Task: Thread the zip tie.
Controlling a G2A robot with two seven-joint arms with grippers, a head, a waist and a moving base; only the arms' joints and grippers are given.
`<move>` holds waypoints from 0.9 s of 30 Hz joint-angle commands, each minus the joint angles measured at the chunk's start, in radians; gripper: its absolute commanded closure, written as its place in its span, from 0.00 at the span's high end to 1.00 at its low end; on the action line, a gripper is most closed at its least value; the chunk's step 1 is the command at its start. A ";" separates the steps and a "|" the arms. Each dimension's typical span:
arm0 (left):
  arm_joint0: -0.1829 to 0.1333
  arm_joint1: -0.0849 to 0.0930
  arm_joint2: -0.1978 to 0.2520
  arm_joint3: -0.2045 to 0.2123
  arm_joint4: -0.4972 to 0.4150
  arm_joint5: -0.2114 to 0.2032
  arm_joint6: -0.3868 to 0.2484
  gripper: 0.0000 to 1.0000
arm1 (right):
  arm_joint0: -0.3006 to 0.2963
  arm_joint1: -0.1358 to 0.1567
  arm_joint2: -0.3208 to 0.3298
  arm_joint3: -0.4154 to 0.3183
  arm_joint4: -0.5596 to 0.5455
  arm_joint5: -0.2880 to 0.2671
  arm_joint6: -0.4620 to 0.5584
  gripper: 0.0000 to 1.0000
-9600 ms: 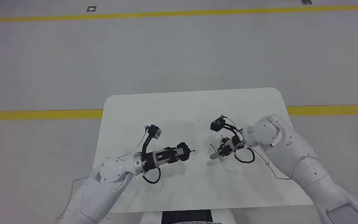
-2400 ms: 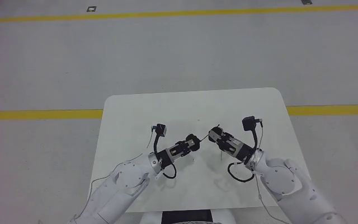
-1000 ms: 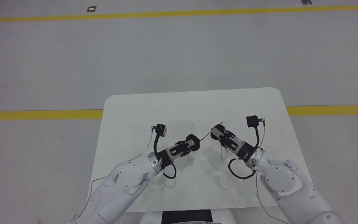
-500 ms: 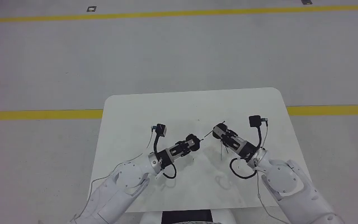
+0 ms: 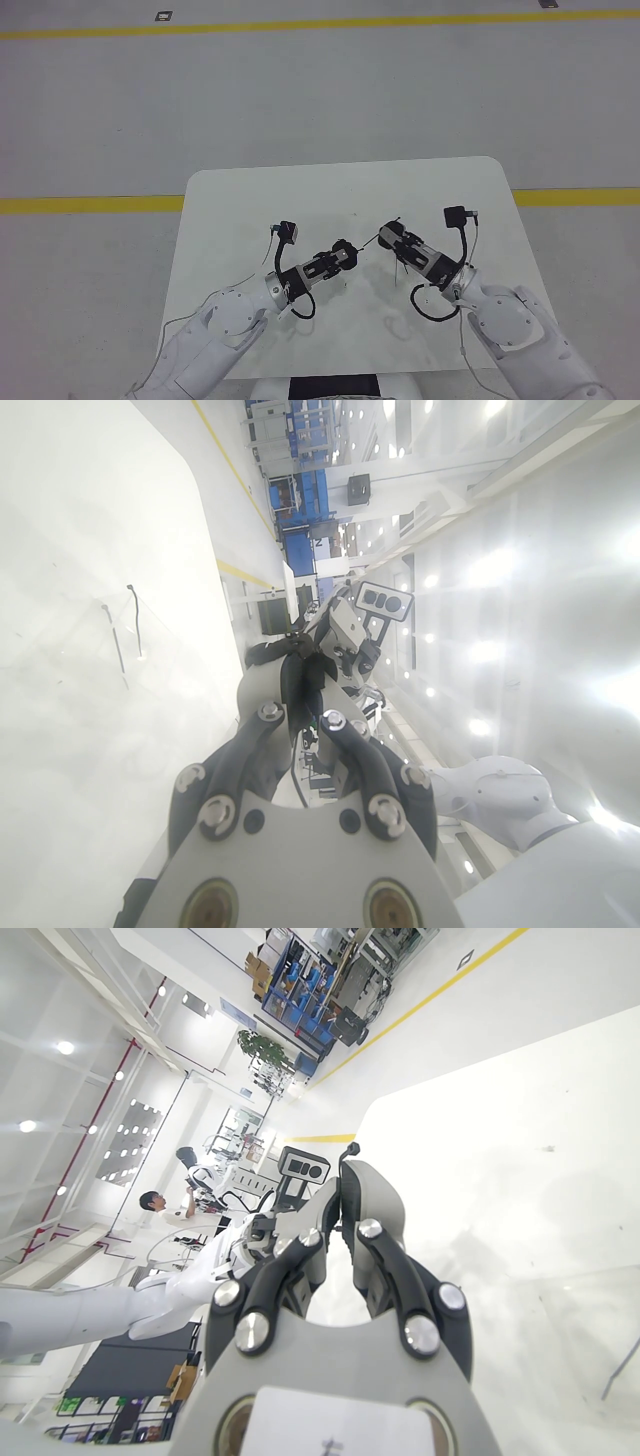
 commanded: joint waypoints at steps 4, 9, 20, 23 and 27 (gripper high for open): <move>0.000 0.000 0.000 0.000 0.000 0.000 0.000 0.00 | 0.003 -0.003 -0.002 0.001 -0.006 0.005 0.008 0.00; 0.000 0.000 0.000 0.000 0.000 0.000 0.000 0.00 | 0.007 -0.006 -0.005 0.005 -0.010 0.007 0.013 0.00; 0.000 0.000 0.000 0.000 0.000 0.000 0.000 0.00 | -0.006 -0.011 0.010 -0.002 -0.016 -0.008 0.006 0.00; 0.000 0.000 0.000 0.000 0.000 0.000 0.000 0.00 | -0.010 -0.012 0.014 -0.005 -0.017 -0.012 0.009 0.00; 0.000 0.000 0.000 0.000 0.000 0.000 0.000 0.00 | -0.015 -0.013 0.018 -0.009 -0.020 -0.015 0.010 0.00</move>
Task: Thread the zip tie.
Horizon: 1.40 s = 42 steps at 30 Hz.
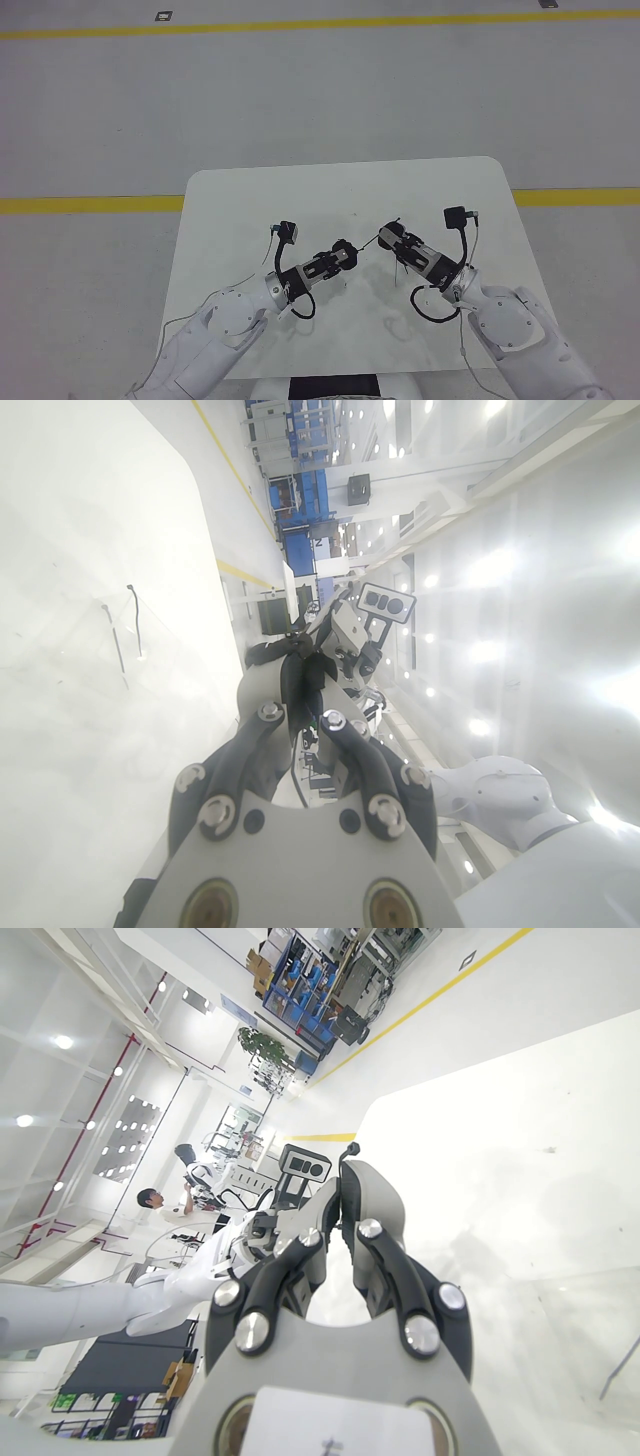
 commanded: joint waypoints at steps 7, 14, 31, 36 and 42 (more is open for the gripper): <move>0.000 0.000 0.000 0.000 0.000 0.000 0.000 0.00 | -0.003 -0.003 0.001 -0.001 -0.010 0.005 0.008 0.00; 0.000 0.000 0.000 0.000 0.000 0.000 0.000 0.00 | 0.001 -0.007 -0.003 0.002 -0.017 0.012 0.013 0.00; 0.000 0.000 0.000 0.000 0.000 0.000 0.000 0.00 | 0.014 -0.017 -0.017 0.018 -0.009 0.008 0.026 0.00; 0.000 0.000 0.000 0.000 0.000 0.000 0.000 0.00 | 0.015 -0.019 -0.022 0.026 0.012 0.006 0.040 0.00; 0.000 0.000 0.000 0.000 0.000 0.000 0.000 0.00 | 0.022 -0.024 -0.028 0.039 0.041 -0.011 0.035 0.00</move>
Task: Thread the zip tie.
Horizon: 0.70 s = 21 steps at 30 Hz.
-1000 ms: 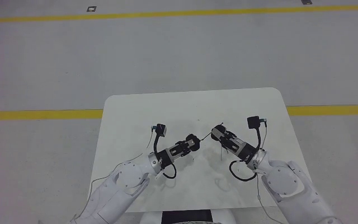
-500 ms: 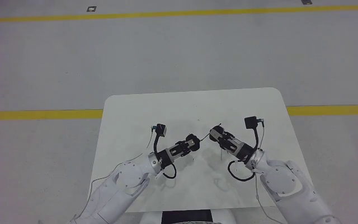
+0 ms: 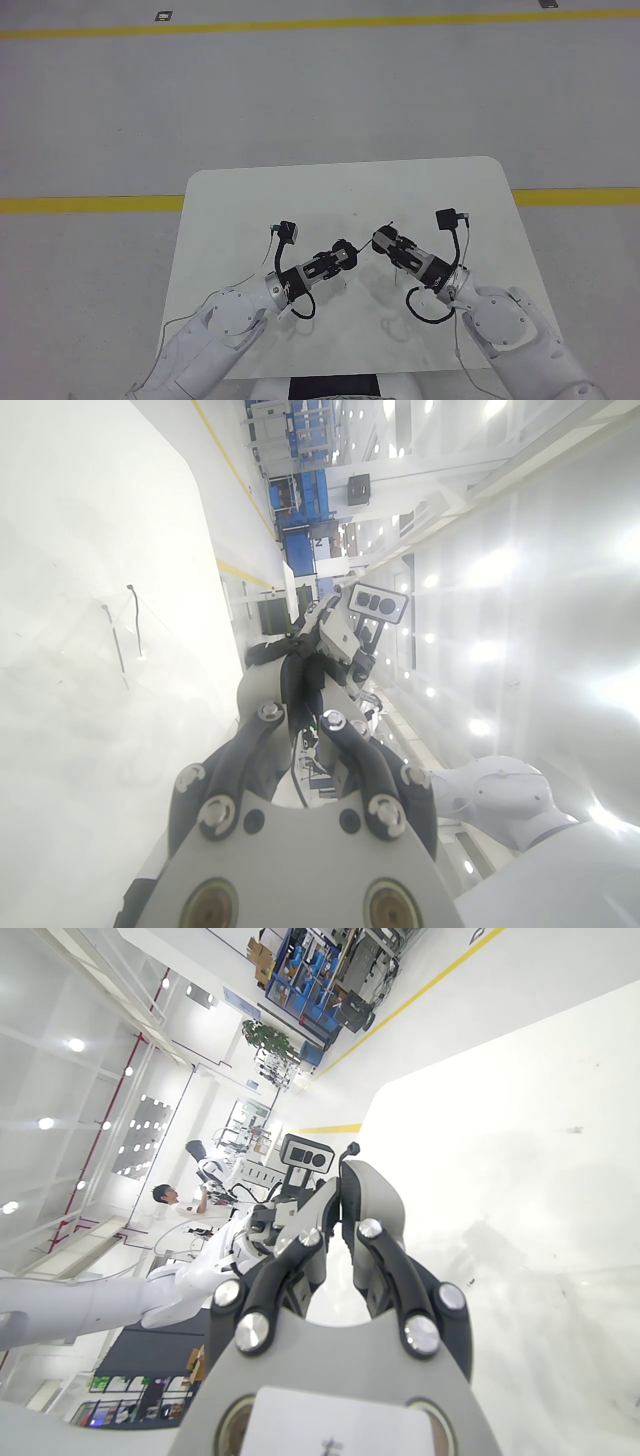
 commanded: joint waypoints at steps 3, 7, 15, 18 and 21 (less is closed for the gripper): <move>0.000 0.000 0.000 0.000 0.000 0.000 0.000 0.00 | 0.003 -0.003 -0.004 0.007 0.018 -0.011 0.000 0.00; 0.000 0.000 0.000 0.000 0.000 0.000 0.000 0.00 | 0.008 -0.006 -0.011 0.014 0.034 -0.019 -0.001 0.00; 0.000 0.000 0.000 0.000 0.000 0.000 0.000 0.00 | 0.013 -0.011 -0.025 0.035 0.054 -0.015 0.006 0.00; 0.000 0.000 0.000 0.000 0.000 0.000 0.000 0.00 | 0.013 -0.013 -0.026 0.045 0.069 -0.017 0.003 0.00; 0.000 0.000 0.000 0.000 0.000 0.000 0.000 0.00 | 0.008 -0.015 -0.023 0.051 0.079 -0.020 -0.004 0.00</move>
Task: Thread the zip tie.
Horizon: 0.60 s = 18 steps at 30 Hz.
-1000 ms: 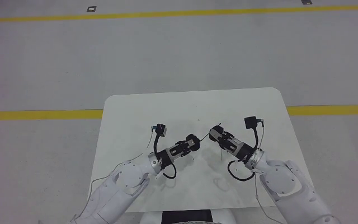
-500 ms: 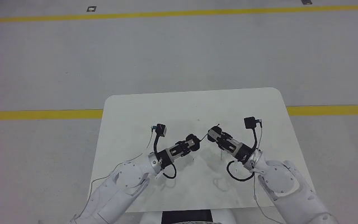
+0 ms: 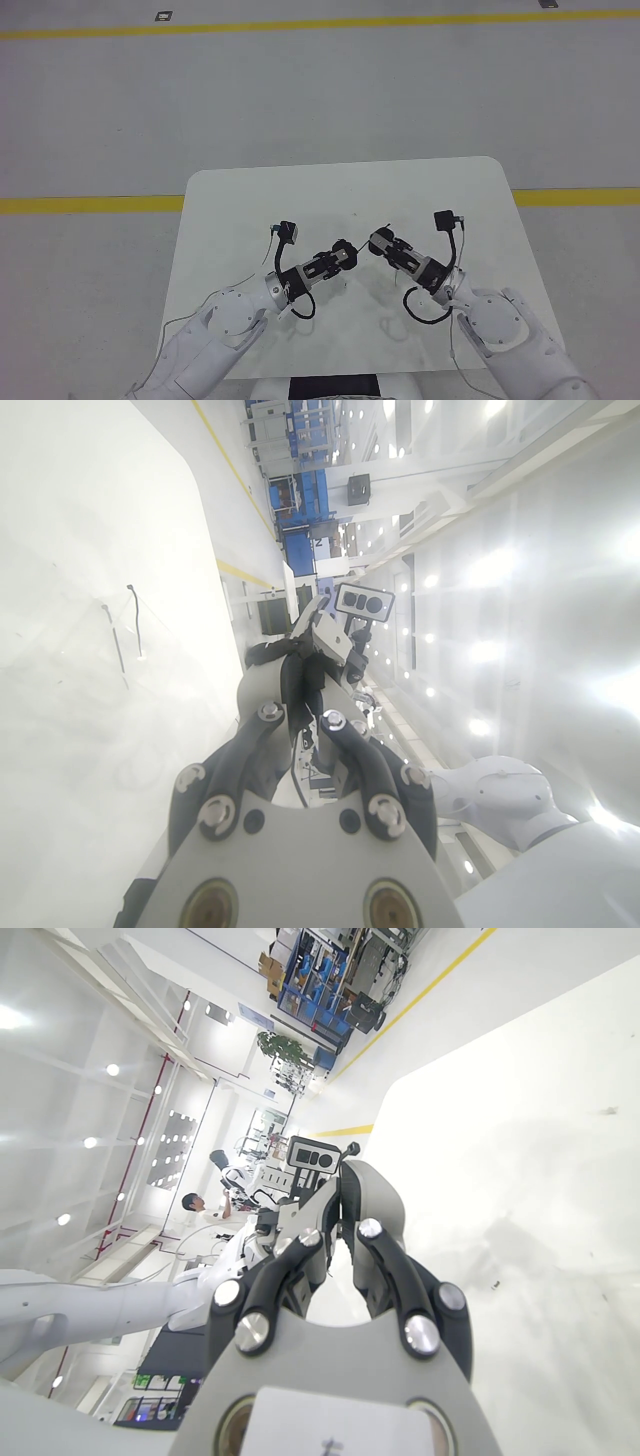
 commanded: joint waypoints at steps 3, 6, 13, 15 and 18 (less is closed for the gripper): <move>0.000 0.000 0.000 0.000 0.000 0.000 0.000 0.00 | -0.008 -0.002 0.004 0.006 0.019 -0.009 -0.005 0.00; 0.000 0.000 0.000 0.000 0.000 0.000 0.000 0.00 | -0.013 -0.003 0.006 0.010 0.040 -0.017 -0.002 0.00; 0.000 0.000 0.000 0.000 0.000 0.000 0.000 0.00 | -0.020 -0.004 0.023 0.021 0.100 -0.034 0.017 0.00; 0.000 0.000 0.000 0.000 0.000 0.000 0.000 0.00 | -0.021 -0.003 0.036 0.020 0.104 -0.034 0.016 0.00; 0.000 0.000 0.000 0.000 0.000 0.000 0.000 0.00 | -0.035 0.000 0.071 0.006 0.102 -0.034 0.007 0.00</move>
